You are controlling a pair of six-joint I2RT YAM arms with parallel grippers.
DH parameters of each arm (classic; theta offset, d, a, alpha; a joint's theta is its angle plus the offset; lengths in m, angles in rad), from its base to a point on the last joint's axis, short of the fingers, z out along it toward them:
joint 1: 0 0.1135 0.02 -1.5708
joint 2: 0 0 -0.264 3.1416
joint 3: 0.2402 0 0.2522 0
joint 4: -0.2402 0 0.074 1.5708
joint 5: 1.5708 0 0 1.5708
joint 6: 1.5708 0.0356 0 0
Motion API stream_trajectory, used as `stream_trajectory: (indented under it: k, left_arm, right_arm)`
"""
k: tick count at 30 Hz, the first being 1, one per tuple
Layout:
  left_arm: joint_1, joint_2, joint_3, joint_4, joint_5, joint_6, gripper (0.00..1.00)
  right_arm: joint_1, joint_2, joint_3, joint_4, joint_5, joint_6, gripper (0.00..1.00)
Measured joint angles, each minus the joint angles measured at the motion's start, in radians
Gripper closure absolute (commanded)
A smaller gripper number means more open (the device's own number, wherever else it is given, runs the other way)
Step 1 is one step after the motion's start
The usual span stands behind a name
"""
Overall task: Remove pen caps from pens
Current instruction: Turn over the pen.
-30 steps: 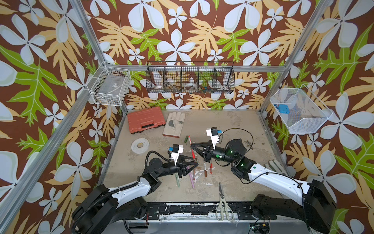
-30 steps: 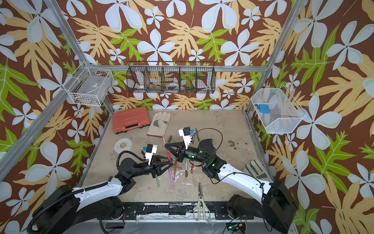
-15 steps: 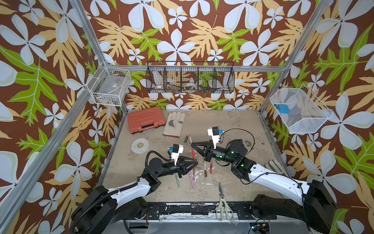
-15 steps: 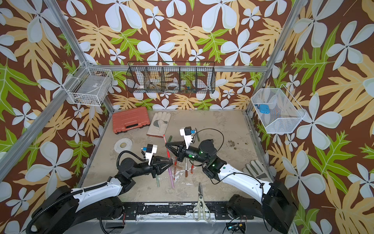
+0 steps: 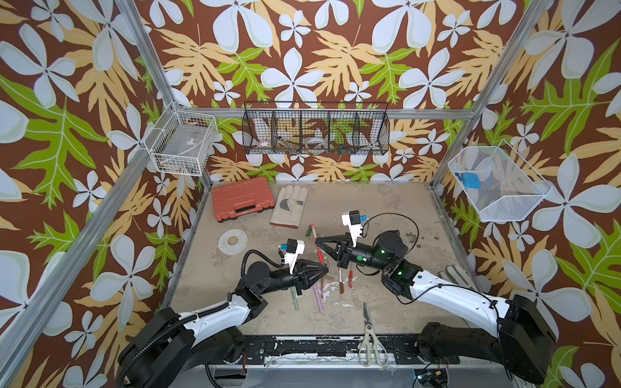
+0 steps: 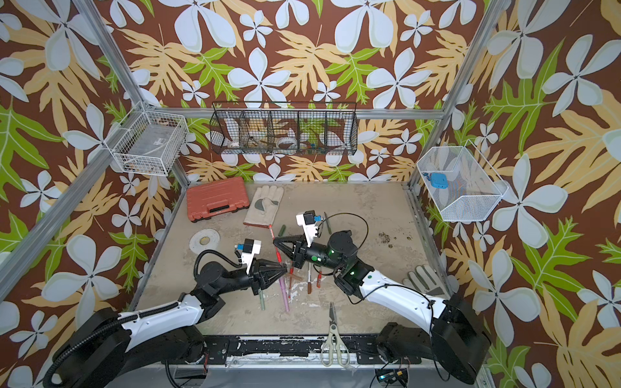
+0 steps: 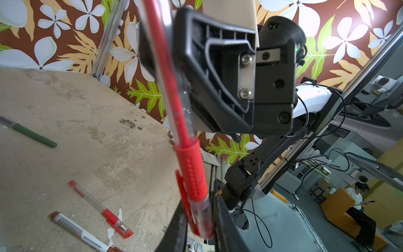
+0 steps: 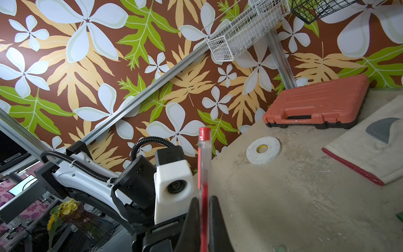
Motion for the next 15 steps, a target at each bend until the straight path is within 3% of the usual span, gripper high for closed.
stream_trajectory:
  k: [5,8,15]
  left_arm:
    - [0.0,-0.001,0.0,0.0,-0.011,0.002,0.99]
    - [0.0,-0.006,0.0,-0.009,-0.02,0.01,1.0]
    - [0.0,-0.038,0.054,-0.173,-0.122,0.098,1.0]
  right_arm:
    - [0.001,-0.009,0.0,-0.002,0.0,-0.011,0.95]
    - [0.002,-0.009,0.007,-0.014,0.003,-0.014,0.88]
    - [0.0,-0.041,0.049,-0.124,0.036,-0.068,0.52]
